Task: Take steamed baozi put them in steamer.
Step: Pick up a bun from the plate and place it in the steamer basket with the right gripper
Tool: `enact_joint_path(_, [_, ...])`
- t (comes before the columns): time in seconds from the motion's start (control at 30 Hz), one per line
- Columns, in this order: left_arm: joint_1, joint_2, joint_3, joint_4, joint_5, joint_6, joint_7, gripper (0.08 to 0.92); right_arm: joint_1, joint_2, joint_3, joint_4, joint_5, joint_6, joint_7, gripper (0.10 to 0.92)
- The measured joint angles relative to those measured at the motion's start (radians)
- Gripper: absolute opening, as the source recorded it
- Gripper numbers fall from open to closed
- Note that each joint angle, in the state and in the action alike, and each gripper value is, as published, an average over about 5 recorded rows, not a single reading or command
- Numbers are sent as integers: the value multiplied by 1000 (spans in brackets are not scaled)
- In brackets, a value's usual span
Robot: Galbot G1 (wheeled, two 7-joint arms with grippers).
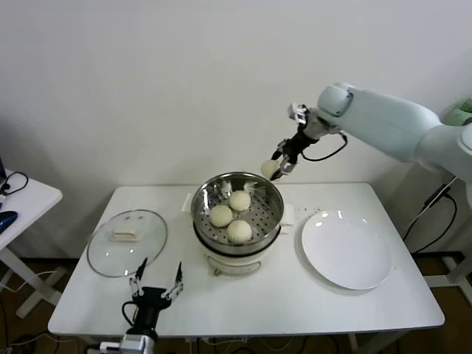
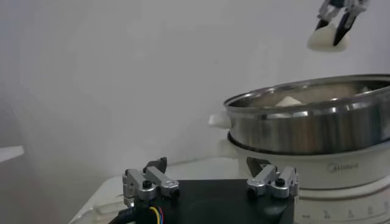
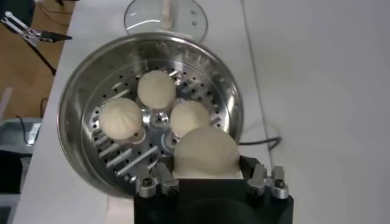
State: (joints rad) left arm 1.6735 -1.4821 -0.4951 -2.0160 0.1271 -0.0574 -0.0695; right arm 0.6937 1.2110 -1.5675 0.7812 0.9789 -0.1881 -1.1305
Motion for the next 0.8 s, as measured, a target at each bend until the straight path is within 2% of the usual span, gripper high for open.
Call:
enact_joint_path(0.3, [6, -2, -9, -4, -5, -3, 3, 823, -32, 93, -51, 3, 28, -6, 4, 696])
enact_joint_path(0.8, [9, -2, -11, -1, -11, -6, 4, 823, -73, 114, -93, 42, -27, 0, 5, 696])
